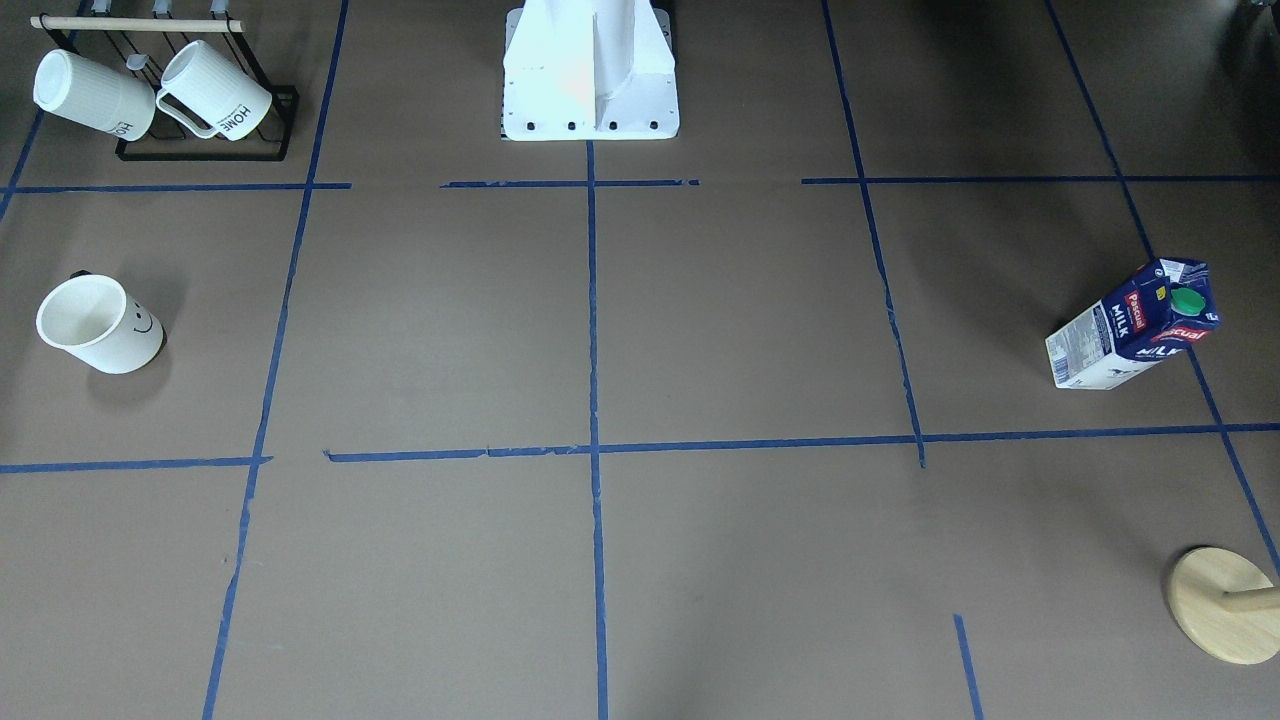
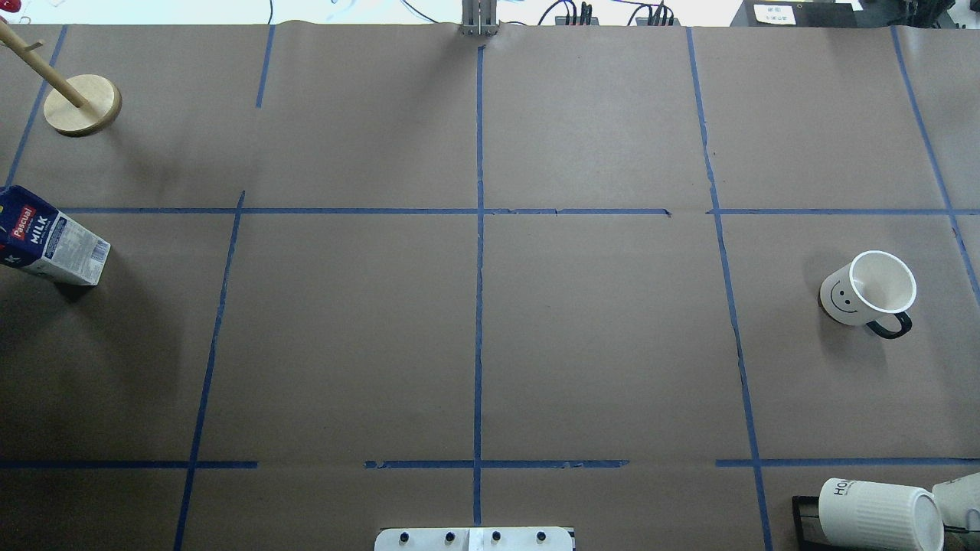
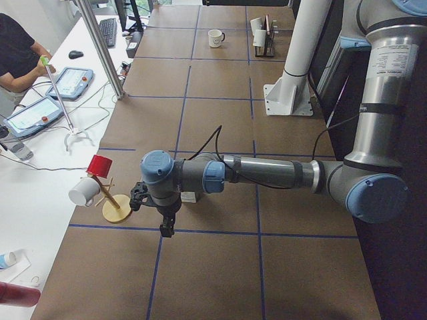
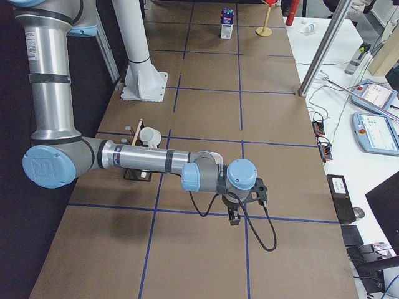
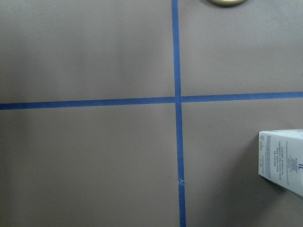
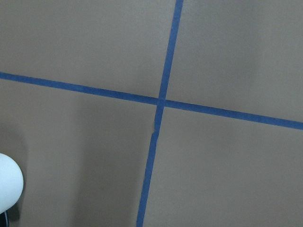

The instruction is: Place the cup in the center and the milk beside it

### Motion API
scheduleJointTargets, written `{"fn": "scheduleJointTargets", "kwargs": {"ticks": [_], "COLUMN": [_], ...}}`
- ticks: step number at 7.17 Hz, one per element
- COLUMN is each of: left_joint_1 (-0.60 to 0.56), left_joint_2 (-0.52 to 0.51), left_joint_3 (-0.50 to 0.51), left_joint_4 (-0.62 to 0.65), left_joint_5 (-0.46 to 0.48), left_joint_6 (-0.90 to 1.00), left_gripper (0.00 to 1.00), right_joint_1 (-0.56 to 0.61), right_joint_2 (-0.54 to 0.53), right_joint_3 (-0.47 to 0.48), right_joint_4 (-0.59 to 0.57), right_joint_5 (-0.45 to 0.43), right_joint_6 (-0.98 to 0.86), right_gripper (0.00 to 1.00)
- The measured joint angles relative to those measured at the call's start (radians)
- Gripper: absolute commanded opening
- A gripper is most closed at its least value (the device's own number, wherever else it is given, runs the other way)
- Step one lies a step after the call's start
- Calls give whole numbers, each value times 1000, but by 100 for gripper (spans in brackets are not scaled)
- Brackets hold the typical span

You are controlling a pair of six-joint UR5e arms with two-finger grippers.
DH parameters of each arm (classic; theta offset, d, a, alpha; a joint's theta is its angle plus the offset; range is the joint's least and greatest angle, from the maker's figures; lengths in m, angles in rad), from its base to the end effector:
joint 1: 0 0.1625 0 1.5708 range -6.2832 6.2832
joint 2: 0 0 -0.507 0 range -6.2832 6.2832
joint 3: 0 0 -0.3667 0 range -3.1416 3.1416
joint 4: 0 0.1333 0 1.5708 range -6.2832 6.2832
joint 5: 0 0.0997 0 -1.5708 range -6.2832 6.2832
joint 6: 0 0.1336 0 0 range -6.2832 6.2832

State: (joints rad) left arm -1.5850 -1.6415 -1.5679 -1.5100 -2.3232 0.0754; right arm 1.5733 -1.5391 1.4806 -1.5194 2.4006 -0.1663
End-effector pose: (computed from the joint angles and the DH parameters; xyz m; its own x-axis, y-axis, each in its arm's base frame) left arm -0.0491 -0.5014 0.7402 0.7290 0.0698 -0.6809 -0.0408 0.9975 0.0585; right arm 0.0359 -0.4811 0.7816 0.6661 -0.1587 0.7288 0.1093 0.9873 0.1151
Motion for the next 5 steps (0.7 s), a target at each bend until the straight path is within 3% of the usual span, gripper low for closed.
{"fn": "scheduleJointTargets", "kwargs": {"ticks": [5], "left_joint_1": [47], "left_joint_2": [0], "left_joint_3": [-46], "left_joint_4": [18], "left_joint_5": [5], "left_joint_6": [2], "left_gripper": [100], "right_joint_1": [-3], "right_joint_2": [-2], "right_joint_3": [17], "right_joint_4": [-9], "right_joint_5": [-36], "right_joint_6": [30], "right_gripper": [100]}}
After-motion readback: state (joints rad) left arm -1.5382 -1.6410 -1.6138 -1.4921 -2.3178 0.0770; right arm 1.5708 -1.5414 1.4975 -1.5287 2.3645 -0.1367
